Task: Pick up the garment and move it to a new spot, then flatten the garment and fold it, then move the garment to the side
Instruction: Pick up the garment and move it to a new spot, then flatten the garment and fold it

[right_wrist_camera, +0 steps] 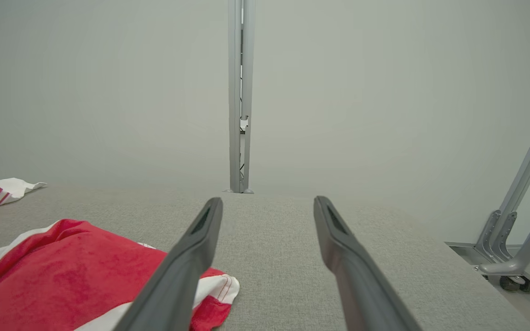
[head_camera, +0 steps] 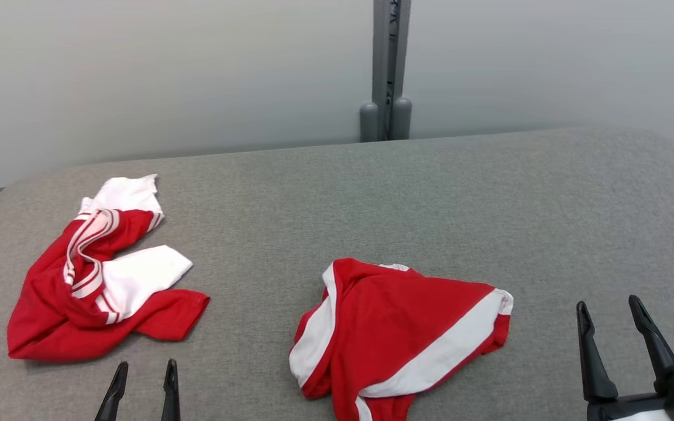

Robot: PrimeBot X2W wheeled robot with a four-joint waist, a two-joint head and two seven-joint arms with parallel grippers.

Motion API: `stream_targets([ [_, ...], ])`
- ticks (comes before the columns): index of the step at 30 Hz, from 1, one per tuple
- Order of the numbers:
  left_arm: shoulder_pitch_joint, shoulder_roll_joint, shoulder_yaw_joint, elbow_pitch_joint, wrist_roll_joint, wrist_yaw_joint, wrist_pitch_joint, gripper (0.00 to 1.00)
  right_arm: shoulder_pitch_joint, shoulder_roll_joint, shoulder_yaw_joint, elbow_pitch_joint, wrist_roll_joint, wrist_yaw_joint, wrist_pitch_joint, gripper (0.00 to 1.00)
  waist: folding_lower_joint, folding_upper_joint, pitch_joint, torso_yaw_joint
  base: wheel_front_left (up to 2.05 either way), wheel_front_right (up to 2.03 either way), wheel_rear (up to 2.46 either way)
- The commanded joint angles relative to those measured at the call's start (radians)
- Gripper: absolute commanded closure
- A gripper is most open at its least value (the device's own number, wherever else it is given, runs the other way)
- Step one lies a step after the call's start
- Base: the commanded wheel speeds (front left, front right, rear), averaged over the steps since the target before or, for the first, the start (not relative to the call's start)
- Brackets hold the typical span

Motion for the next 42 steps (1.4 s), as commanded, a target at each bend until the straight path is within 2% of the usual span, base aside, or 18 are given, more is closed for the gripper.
stream_targets([
  [1,0.034,-0.010,0.037,-0.005,0.026,-0.015,-0.002,0.00,0.017,-0.005,-0.002,0.010,-0.020,0.000,-0.005,0.00,0.0000,0.0000,-0.032,0.047,0.00,0.00,0.00],
  [7,0.090,-0.058,0.158,-0.026,0.068,-0.083,-0.002,0.00,0.040,-0.005,-0.014,0.024,-0.011,0.000,-0.005,0.00,0.0000,0.0000,-0.049,0.083,0.00,0.00,0.00],
  [13,0.090,-0.091,0.223,-0.029,0.093,-0.148,-0.002,0.00,0.039,-0.005,0.007,0.028,0.001,0.000,-0.005,0.00,0.0000,0.0000,-0.043,0.085,0.00,0.00,0.00],
  [23,0.079,-0.108,0.255,-0.012,0.097,-0.188,-0.002,0.00,0.022,-0.005,0.022,0.031,0.006,0.000,-0.005,0.00,0.0000,0.0000,-0.030,0.072,0.00,0.00,0.00],
  [25,0.068,-0.111,0.191,-0.011,0.048,-0.218,-0.002,0.00,0.014,-0.005,0.026,0.027,0.003,0.000,-0.005,0.00,0.0000,0.0000,-0.023,0.065,0.00,0.00,0.00],
  [28,0.034,-0.106,0.083,-0.070,0.028,-0.235,-0.002,0.00,-0.003,-0.005,0.032,0.016,-0.005,0.000,-0.005,0.00,0.0000,0.0000,-0.006,0.050,0.00,0.00,0.00],
  [31,0.019,-0.106,-0.086,-0.059,-0.005,-0.243,0.001,0.00,-0.028,-0.005,0.043,0.012,-0.006,0.000,-0.005,0.00,0.0000,0.0000,0.019,0.021,0.00,0.00,0.00],
  [32,-0.005,-0.091,-0.178,-0.058,-0.041,-0.243,0.019,0.00,-0.038,-0.005,0.047,0.010,-0.007,0.000,-0.005,0.00,0.0000,0.0000,0.032,0.009,0.00,0.00,0.00],
  [34,-0.057,-0.027,-0.331,-0.063,-0.093,-0.242,0.059,0.00,-0.060,-0.006,0.057,0.004,-0.006,0.000,-0.005,0.00,0.0000,0.0000,0.065,-0.014,0.00,0.00,0.00],
  [36,-0.078,0.010,-0.415,-0.041,-0.138,-0.242,0.096,0.00,-0.083,-0.005,0.072,0.000,-0.001,0.000,-0.005,0.00,0.0000,0.0000,0.101,-0.039,0.00,0.00,0.00],
  [39,-0.122,0.046,-0.459,0.024,-0.168,-0.243,0.143,0.00,-0.112,-0.006,0.075,-0.009,0.010,0.000,-0.005,0.00,0.0000,0.0000,0.151,-0.077,0.00,0.00,0.00],
  [42,-0.154,0.057,-0.448,0.110,-0.189,-0.239,0.193,0.00,-0.128,-0.005,0.076,-0.014,0.022,0.000,-0.005,0.00,0.0000,0.0000,0.190,-0.107,0.00,0.00,0.00],
])
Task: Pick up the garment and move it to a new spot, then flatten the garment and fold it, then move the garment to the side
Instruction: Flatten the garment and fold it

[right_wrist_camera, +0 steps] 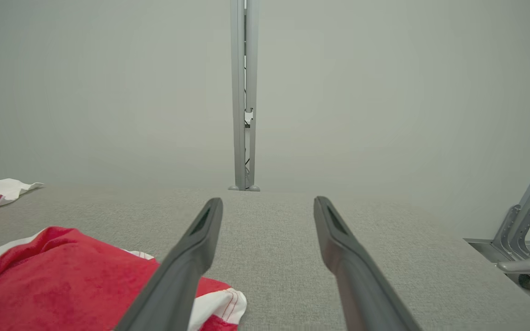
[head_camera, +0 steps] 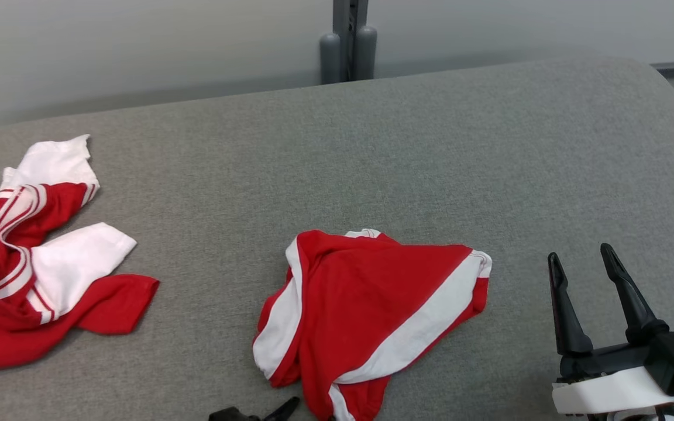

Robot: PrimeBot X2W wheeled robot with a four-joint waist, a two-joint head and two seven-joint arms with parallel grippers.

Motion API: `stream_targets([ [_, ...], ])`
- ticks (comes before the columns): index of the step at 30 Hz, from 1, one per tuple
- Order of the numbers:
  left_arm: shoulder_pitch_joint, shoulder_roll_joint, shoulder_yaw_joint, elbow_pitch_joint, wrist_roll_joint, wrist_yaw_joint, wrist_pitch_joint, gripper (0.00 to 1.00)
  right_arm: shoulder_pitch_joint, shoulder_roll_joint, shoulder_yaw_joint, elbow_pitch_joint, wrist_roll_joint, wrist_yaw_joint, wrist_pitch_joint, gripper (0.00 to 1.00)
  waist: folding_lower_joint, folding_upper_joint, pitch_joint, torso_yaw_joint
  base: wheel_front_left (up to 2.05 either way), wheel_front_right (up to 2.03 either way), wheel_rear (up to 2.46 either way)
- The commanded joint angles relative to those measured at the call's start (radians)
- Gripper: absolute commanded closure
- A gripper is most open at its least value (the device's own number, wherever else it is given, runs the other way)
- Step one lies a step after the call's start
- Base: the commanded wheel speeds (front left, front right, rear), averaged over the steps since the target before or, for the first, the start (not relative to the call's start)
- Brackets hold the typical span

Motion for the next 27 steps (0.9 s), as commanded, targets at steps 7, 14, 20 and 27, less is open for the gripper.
stream_targets([
  [7,-0.087,0.003,-0.034,0.069,-0.048,0.000,0.024,0.00,-0.024,-0.005,-0.014,0.000,0.016,0.000,-0.005,0.00,0.0000,0.0000,0.088,-0.078,0.00,0.00,0.00],
  [14,-0.126,0.056,-0.078,0.070,-0.107,-0.001,0.029,1.00,-0.022,-0.005,-0.019,0.015,0.025,0.000,-0.005,0.00,0.0000,0.0000,0.062,-0.086,0.00,0.00,0.00],
  [20,-0.177,0.154,-0.021,-0.015,-0.087,0.026,0.071,1.00,-0.007,-0.005,-0.015,0.024,0.032,0.000,-0.005,0.00,0.0000,0.0000,0.033,-0.076,0.00,0.00,0.00],
  [27,-0.218,0.323,0.082,-0.161,-0.106,0.090,0.230,1.00,-0.001,-0.005,-0.009,0.031,0.032,0.000,-0.005,0.00,0.0000,0.0000,0.008,-0.071,0.00,0.00,0.00],
])
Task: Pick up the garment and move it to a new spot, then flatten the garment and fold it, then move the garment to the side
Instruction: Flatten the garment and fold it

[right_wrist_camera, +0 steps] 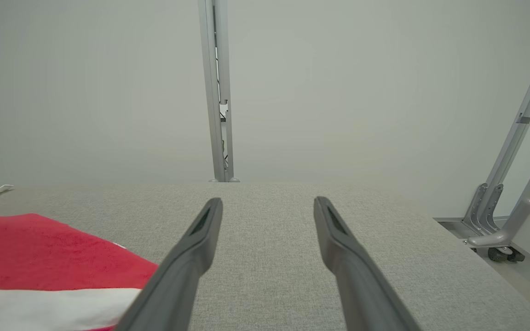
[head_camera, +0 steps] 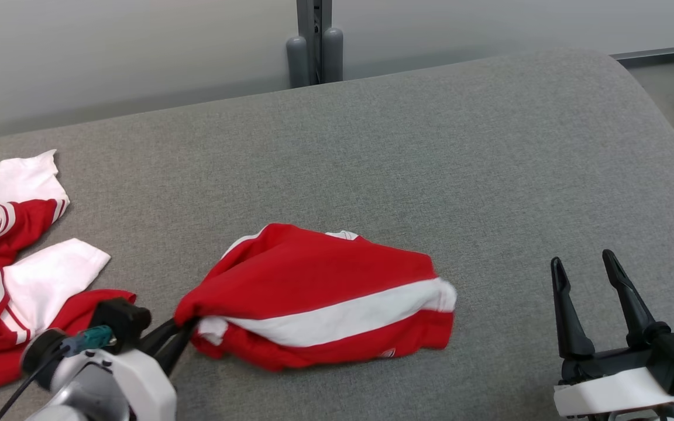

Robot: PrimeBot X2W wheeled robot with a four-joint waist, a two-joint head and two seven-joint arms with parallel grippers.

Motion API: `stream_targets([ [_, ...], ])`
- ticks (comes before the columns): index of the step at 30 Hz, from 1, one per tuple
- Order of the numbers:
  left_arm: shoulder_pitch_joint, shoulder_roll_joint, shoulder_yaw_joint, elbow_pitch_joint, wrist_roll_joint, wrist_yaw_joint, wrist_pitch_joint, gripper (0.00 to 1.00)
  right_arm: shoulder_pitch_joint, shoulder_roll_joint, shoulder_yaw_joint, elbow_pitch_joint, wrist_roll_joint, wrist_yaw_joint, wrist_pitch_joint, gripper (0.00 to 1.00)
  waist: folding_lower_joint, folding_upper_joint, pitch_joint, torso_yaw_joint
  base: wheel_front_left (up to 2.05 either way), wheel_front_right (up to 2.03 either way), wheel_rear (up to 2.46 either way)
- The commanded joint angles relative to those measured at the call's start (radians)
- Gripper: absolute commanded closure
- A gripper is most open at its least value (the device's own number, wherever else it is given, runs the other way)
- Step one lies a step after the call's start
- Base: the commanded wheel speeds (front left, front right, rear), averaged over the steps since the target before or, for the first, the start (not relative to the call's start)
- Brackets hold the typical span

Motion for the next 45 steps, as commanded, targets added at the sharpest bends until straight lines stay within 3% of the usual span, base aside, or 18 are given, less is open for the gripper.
stream_targets([
  [1,0.006,0.013,0.007,-0.002,-0.006,0.008,0.011,1.00,0.005,-0.005,0.000,0.000,0.001,0.000,-0.005,0.00,0.0000,0.0000,-0.002,0.000,0.00,0.00,0.00],
  [3,0.043,0.042,0.006,-0.016,-0.021,0.020,0.063,1.00,0.007,-0.005,0.002,0.003,0.002,0.000,-0.005,0.00,0.0000,0.0000,-0.005,-0.004,0.00,0.00,0.00],
  [8,0.176,0.092,-0.093,-0.022,-0.035,-0.020,0.171,1.00,0.025,-0.005,-0.008,0.015,0.000,0.000,-0.005,0.00,0.0000,0.0000,-0.011,0.000,0.00,0.00,0.00],
  [16,0.219,0.119,-0.124,-0.072,-0.042,-0.030,0.198,1.00,0.038,-0.005,-0.020,0.026,-0.023,0.000,-0.005,0.00,0.0000,0.0000,-0.019,0.073,0.00,0.00,0.00],
  [17,0.208,0.118,-0.120,-0.080,-0.032,-0.023,0.188,0.69,0.036,-0.005,-0.020,0.027,-0.024,0.000,-0.005,0.00,0.0000,0.0000,-0.021,0.083,0.00,0.00,0.00],
  [18,0.199,0.111,-0.114,-0.083,-0.026,-0.014,0.176,0.00,0.033,-0.005,-0.018,0.029,-0.027,0.000,-0.005,0.00,0.0000,0.0000,-0.023,0.091,0.00,0.00,0.00],
  [23,0.208,0.062,-0.093,-0.064,-0.007,0.035,0.089,0.00,0.050,-0.006,-0.014,0.039,-0.034,0.000,-0.005,0.00,0.0000,0.0000,-0.067,0.122,0.00,0.00,0.00],
  [26,0.297,0.022,-0.061,-0.082,-0.072,0.067,0.016,0.00,0.087,-0.007,-0.015,0.029,-0.041,0.000,-0.005,0.00,0.0000,0.0000,-0.125,0.133,0.00,0.00,0.00],
  [28,0.338,0.024,-0.018,-0.115,-0.084,0.098,-0.051,0.00,0.097,-0.006,-0.026,0.007,-0.056,0.000,-0.005,0.00,0.0000,0.0000,-0.144,0.145,0.00,0.00,0.00],
  [34,0.428,-0.046,0.108,-0.125,-0.017,0.240,-0.362,0.00,0.101,-0.005,-0.072,-0.042,-0.096,0.000,-0.004,0.00,0.0000,0.0000,-0.185,0.196,0.00,0.00,0.00],
  [36,0.435,-0.073,0.133,-0.104,0.027,0.281,-0.417,0.00,0.105,-0.005,-0.079,-0.042,-0.109,0.000,-0.004,0.00,0.0000,0.0000,-0.199,0.206,0.00,0.00,0.00],
  [37,0.435,-0.073,0.133,-0.104,0.027,0.281,-0.417,0.00,0.105,-0.005,-0.079,-0.042,-0.109,0.000,-0.004,0.00,0.0000,0.0000,-0.199,0.206,0.00,0.00,0.00],
  [41,0.443,-0.172,0.210,-0.090,0.093,0.302,-0.445,0.00,0.126,-0.006,-0.092,-0.019,-0.112,0.000,-0.004,0.00,0.0000,0.0000,-0.223,0.216,0.00,0.00,0.00],
  [45,0.474,-0.259,0.259,-0.045,0.207,0.249,-0.444,0.00,0.147,-0.005,-0.091,0.030,-0.105,0.000,-0.004,0.00,0.0000,0.0000,-0.232,0.212,0.00,0.00,0.00],
])
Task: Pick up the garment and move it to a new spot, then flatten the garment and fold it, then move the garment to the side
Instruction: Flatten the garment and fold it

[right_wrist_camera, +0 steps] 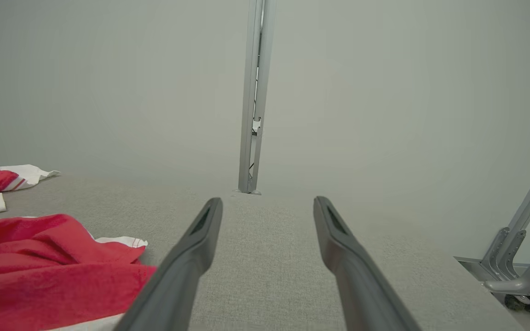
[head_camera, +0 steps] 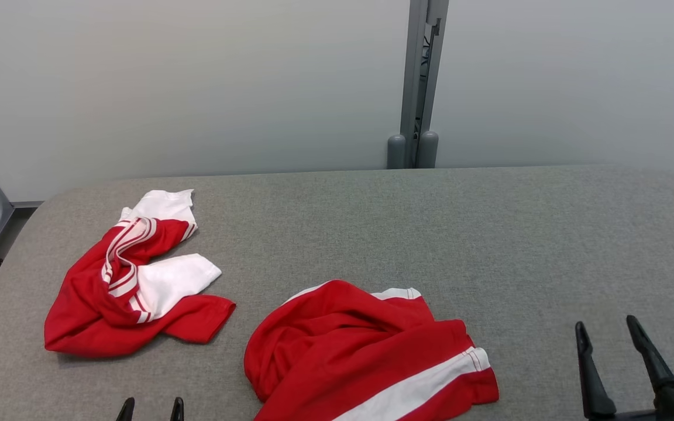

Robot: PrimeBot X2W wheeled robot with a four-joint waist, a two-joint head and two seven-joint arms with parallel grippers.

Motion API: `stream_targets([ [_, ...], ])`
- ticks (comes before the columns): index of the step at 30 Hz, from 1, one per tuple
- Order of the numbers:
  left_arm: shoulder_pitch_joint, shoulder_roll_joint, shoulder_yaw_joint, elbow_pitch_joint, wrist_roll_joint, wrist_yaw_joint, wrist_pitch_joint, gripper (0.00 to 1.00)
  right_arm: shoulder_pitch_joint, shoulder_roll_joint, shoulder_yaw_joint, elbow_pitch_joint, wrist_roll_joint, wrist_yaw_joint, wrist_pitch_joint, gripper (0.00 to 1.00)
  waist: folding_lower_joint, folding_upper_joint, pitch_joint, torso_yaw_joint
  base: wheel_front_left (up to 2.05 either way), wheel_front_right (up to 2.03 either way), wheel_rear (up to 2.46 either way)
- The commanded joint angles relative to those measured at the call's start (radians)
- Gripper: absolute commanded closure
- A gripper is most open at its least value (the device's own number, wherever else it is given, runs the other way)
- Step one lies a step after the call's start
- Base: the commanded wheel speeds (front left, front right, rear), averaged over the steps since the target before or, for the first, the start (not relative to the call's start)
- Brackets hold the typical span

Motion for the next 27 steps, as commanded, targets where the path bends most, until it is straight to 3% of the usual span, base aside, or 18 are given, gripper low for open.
stream_targets([
  [1,0.005,-0.013,0.021,0.014,0.020,-0.015,-0.002,0.00,0.007,-0.005,0.006,0.010,0.003,0.000,-0.002,0.00,0.0000,0.0000,-0.001,-0.007,0.00,0.00,0.00],
  [7,0.005,-0.120,0.137,0.029,0.099,-0.099,-0.002,0.00,0.021,-0.005,0.027,0.029,0.034,0.000,-0.002,0.00,0.0000,0.0000,0.005,-0.033,0.00,0.00,0.00],
  [12,0.006,-0.173,0.207,0.027,0.150,-0.161,-0.002,0.00,0.020,-0.005,0.038,0.033,0.036,0.000,-0.002,0.00,0.0000,0.0000,0.010,-0.042,0.00,0.00,0.00],
  [21,-0.002,-0.215,0.278,0.052,0.195,-0.240,-0.002,0.00,0.003,-0.005,0.036,0.028,0.032,0.000,-0.002,0.00,0.0000,0.0000,0.019,-0.044,0.00,0.00,0.00],
  [27,-0.013,-0.224,0.300,0.060,0.212,-0.267,-0.002,0.00,-0.007,-0.005,0.046,0.022,0.023,0.000,-0.002,0.00,0.0000,0.0000,0.024,-0.043,0.00,0.00,0.00],
])
